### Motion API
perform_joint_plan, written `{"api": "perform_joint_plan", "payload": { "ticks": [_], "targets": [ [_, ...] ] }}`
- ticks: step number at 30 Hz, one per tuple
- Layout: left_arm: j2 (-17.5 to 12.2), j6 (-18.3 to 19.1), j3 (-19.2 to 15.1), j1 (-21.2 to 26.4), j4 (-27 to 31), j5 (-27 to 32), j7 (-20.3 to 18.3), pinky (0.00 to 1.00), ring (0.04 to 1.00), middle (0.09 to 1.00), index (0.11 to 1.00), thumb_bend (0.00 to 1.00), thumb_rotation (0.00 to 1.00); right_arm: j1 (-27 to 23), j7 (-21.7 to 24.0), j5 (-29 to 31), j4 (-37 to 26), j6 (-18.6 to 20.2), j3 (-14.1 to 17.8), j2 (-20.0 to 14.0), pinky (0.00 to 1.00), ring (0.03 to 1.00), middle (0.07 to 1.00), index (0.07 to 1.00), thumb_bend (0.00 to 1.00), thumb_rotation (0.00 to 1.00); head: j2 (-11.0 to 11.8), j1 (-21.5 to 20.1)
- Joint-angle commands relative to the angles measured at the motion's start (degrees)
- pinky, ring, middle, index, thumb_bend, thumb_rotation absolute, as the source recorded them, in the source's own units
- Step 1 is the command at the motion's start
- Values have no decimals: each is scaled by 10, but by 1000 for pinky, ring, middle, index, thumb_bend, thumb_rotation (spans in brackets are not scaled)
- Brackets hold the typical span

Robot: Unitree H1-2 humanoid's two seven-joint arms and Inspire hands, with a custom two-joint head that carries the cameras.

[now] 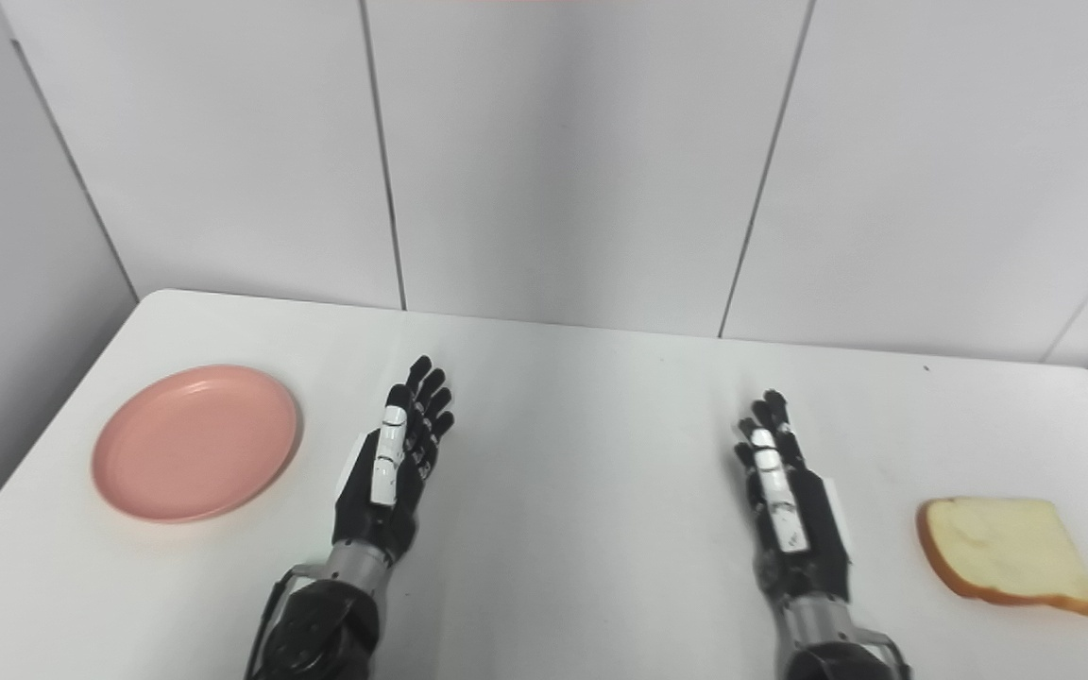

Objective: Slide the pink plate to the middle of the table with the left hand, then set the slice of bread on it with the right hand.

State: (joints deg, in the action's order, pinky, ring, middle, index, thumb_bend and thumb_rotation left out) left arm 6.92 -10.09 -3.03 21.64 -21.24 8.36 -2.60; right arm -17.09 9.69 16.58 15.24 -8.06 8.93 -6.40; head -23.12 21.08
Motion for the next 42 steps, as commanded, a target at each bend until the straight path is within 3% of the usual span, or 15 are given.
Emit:
{"api": "perform_joint_plan", "payload": {
  "ticks": [1, 10, 19, 26, 29, 32, 42],
  "targets": [
    [2, -28, -8, 29, 10, 12, 4, 1000, 1000, 1000, 1000, 688, 1000, -10, 10, 9, -5, -30, 7, -9, 1000, 976, 989, 994, 614, 775, 4, 6],
    [-13, -33, -51, 53, 30, 28, 33, 1000, 968, 944, 952, 716, 999, -2, 3, 22, -40, 6, 11, -14, 1000, 999, 1000, 1000, 542, 786, 16, 30],
    [-48, -31, -82, 66, 58, 8, 82, 991, 907, 873, 885, 716, 1000, 1, 11, 24, -45, 11, 11, -31, 1000, 1000, 1000, 1000, 623, 749, 18, 73],
    [-90, -11, -104, 68, 82, 5, 103, 929, 886, 852, 858, 727, 1000, -2, 11, 24, -35, 10, 15, -37, 1000, 986, 992, 999, 704, 736, 21, 92],
    [-104, 5, -115, 65, 97, 11, 107, 922, 863, 835, 851, 732, 1000, -3, 12, 25, -33, 7, 15, -38, 997, 978, 986, 995, 688, 741, 21, 93],
    [-119, 23, -130, 63, 110, 23, 111, 841, 822, 809, 847, 745, 1000, -4, 11, 23, -32, 8, 15, -38, 990, 972, 982, 992, 685, 742, 21, 94],
    [-166, 56, -163, 53, 121, -9, 145, 724, 757, 749, 780, 782, 1000, -10, 17, 32, -22, 5, 20, -41, 984, 971, 974, 979, 653, 730, 18, 100]
  ]
}}
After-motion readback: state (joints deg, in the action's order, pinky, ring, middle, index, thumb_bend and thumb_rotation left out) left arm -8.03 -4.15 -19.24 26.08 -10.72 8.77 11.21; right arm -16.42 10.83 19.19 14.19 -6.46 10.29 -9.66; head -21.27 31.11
